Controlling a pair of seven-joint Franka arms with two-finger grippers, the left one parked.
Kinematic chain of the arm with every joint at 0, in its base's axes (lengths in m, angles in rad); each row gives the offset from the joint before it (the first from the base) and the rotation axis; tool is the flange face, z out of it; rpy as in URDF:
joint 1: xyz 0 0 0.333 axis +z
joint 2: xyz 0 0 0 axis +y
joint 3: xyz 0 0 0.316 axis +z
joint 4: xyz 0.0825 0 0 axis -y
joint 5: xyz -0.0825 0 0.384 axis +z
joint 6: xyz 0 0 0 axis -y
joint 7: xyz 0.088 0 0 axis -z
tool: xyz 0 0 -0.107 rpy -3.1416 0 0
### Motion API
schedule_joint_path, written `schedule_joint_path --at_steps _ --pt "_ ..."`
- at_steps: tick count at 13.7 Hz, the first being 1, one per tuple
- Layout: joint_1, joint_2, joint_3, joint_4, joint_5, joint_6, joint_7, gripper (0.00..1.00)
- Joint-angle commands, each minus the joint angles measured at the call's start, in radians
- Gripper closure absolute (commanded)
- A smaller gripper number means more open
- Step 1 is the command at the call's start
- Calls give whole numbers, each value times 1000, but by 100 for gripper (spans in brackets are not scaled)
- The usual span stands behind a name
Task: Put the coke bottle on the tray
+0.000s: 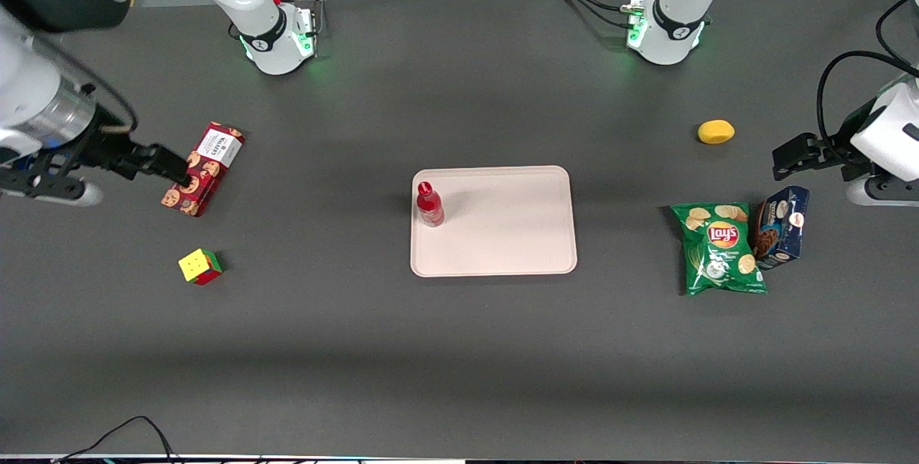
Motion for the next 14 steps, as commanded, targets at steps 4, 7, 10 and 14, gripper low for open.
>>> schedule_joint_path --at_steps 4,7,10,14 --pt "-92 -59 -25 -62 15 31 -17 0" --pt "-168 -67 -18 -19 17 -30 -17 0" --pt "-210 -96 -29 10 15 -80 -89 0" --pt "-218 -96 -32 10 14 -81 -112 0"
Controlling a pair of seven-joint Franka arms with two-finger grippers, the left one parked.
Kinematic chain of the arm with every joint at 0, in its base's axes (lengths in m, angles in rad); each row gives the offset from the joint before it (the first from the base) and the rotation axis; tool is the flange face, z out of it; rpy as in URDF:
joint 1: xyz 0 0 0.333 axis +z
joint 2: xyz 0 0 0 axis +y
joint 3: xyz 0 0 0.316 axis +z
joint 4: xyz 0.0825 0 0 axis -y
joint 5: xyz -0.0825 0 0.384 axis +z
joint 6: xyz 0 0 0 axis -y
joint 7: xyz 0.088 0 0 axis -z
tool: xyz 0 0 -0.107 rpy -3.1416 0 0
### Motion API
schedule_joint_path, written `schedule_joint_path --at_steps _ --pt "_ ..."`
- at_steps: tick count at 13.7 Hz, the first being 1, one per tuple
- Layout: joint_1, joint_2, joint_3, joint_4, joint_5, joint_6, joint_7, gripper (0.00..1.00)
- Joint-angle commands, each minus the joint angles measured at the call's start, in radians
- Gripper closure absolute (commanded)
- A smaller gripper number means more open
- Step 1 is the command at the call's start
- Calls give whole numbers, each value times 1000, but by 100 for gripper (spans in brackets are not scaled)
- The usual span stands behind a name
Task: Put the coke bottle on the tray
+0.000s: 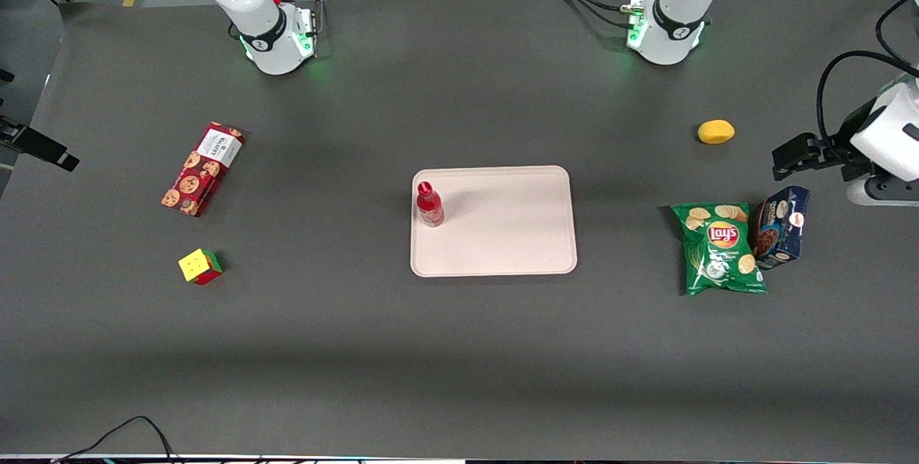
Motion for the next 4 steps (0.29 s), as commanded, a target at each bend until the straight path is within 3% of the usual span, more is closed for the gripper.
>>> schedule_joint_path --at_steps 1,4 --pt "-4 -3 1 6 8 -14 -29 0" --pt "-3 -1 -2 8 3 -14 -31 0"
